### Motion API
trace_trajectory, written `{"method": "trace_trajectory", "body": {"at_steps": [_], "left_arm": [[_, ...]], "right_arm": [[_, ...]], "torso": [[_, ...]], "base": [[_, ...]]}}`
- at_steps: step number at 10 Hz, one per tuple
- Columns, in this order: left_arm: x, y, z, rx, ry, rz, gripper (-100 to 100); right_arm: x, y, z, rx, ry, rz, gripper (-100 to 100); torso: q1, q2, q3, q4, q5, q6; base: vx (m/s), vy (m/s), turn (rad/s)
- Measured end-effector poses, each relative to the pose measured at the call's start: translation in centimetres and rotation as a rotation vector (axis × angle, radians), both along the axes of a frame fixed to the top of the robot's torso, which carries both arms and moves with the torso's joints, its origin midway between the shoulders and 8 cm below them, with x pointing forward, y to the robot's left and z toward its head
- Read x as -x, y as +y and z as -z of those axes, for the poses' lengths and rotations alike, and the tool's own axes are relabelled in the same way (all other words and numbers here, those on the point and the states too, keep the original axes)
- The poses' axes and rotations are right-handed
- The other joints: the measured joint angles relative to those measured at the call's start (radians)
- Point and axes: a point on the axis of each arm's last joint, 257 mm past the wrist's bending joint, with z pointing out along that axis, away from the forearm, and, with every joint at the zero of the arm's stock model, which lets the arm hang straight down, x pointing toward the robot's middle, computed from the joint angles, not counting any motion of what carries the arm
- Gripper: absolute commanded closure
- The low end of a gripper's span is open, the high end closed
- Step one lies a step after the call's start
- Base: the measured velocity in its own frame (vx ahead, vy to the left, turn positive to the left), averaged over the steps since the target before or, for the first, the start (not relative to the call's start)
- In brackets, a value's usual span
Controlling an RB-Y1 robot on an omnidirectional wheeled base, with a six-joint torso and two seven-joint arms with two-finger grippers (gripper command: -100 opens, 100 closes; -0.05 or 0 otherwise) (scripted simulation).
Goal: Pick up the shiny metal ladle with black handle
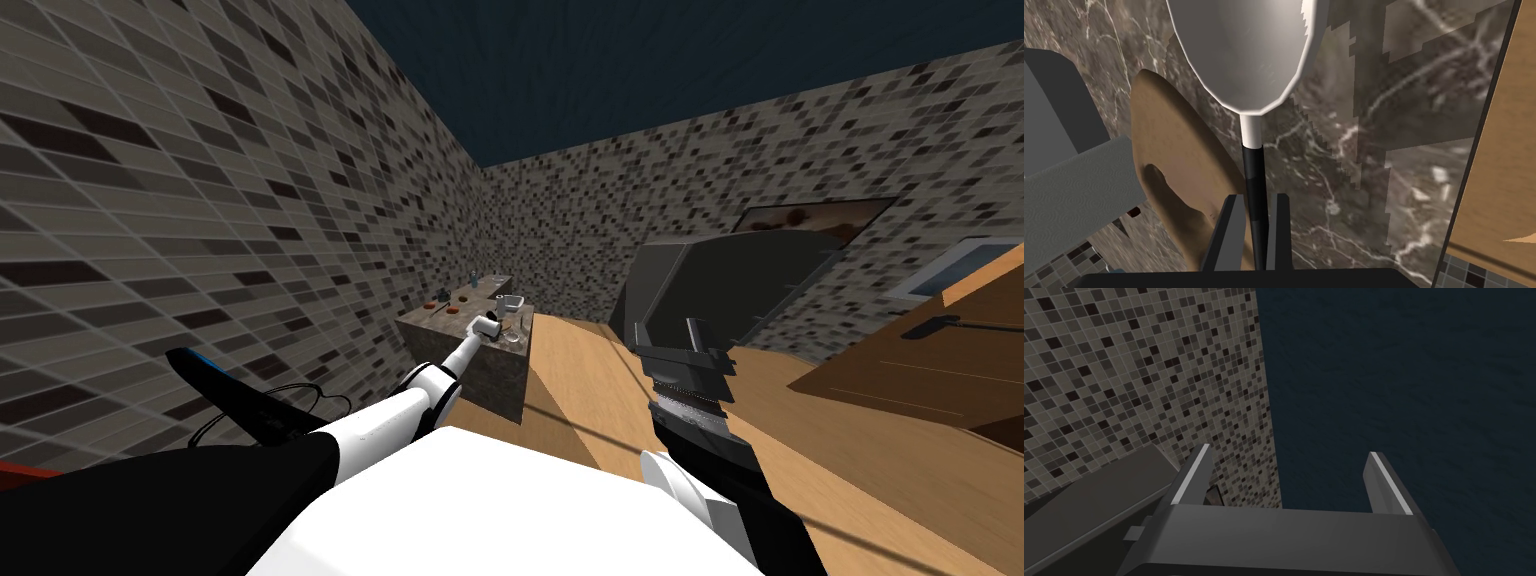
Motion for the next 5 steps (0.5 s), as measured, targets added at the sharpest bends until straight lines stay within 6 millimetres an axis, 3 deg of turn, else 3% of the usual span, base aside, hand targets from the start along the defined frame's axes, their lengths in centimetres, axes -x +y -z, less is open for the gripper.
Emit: {"method": "trace_trajectory", "body": {"at_steps": [2, 5], "left_arm": [[-1.1, -0.2, -1.0, 0.004, -0.015, -0.011, 100], [-1.7, 0.1, -0.8, 0.002, -0.011, -0.024, 100]], "right_arm": [[0.0, 0.0, 0.0, 0.000, 0.000, 0.000, 0], [0.0, 0.0, 0.0, 0.000, 0.000, 0.000, 0]], "torso": [[0.002, 0.003, 0.002, 0.001, 0.000, -0.001], [0.001, 0.001, 0.001, 0.000, 0.000, -0.001]], "base": [[-0.045, 0.038, -0.025], [-0.038, 0.026, -0.059]]}}
